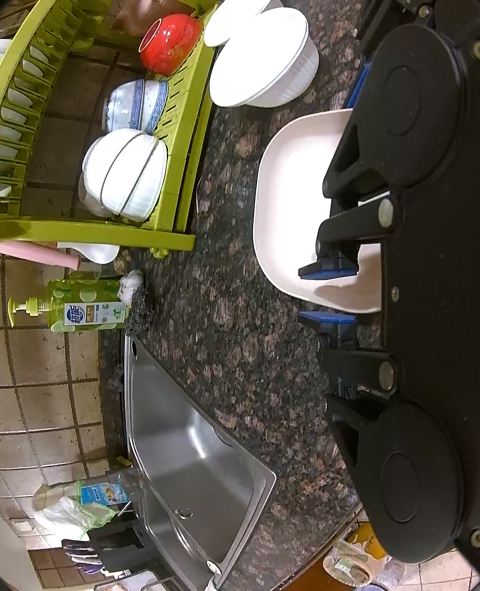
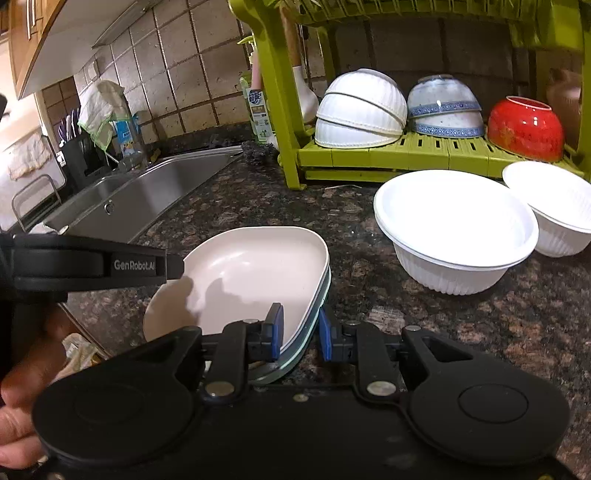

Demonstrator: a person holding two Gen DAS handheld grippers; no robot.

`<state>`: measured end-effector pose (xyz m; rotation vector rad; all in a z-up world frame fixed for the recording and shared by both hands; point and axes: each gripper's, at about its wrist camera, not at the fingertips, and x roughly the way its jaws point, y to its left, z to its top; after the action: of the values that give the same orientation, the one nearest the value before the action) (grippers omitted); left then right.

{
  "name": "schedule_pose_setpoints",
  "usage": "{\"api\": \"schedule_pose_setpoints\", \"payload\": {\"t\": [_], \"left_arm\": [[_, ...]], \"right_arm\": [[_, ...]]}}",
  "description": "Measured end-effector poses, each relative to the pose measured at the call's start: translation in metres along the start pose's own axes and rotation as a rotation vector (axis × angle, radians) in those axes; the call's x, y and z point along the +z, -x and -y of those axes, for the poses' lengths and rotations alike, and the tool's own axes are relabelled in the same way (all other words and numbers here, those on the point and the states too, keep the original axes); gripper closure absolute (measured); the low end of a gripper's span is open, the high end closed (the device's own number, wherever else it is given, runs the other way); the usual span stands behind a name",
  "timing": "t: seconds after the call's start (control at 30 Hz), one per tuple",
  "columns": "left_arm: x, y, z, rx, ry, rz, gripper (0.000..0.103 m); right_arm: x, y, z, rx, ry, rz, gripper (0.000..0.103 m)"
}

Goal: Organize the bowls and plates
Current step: 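Carry the pale pink plate with the left gripper toward the light blue plate, then lower the pale pink plate onto the light blue plate and open the left gripper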

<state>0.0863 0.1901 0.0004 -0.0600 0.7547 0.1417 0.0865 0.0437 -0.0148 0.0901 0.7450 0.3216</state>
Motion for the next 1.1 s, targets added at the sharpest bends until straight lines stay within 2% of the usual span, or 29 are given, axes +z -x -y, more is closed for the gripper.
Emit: {"api": "schedule_pose_setpoints", "payload": {"t": [0.37, 0.63, 0.9, 1.1], "left_arm": [[0.001, 0.011, 0.003, -0.013, 0.024, 0.015, 0.079], [0.001, 0.017, 0.022, -0.029, -0.001, 0.029, 0.079], [0.001, 0.023, 0.051, -0.066, -0.039, 0.050, 0.079], [0.000, 0.024, 0.078, -0.081, -0.083, 0.052, 0.078]], "right_arm": [[0.004, 0.024, 0.004, 0.021, -0.012, 0.076, 0.080], [0.001, 0.055, 0.014, 0.008, 0.023, 0.149, 0.080], [-0.003, 0.091, 0.048, -0.024, -0.008, 0.209, 0.080], [-0.005, 0.115, 0.083, -0.080, -0.069, 0.241, 0.080]]}}
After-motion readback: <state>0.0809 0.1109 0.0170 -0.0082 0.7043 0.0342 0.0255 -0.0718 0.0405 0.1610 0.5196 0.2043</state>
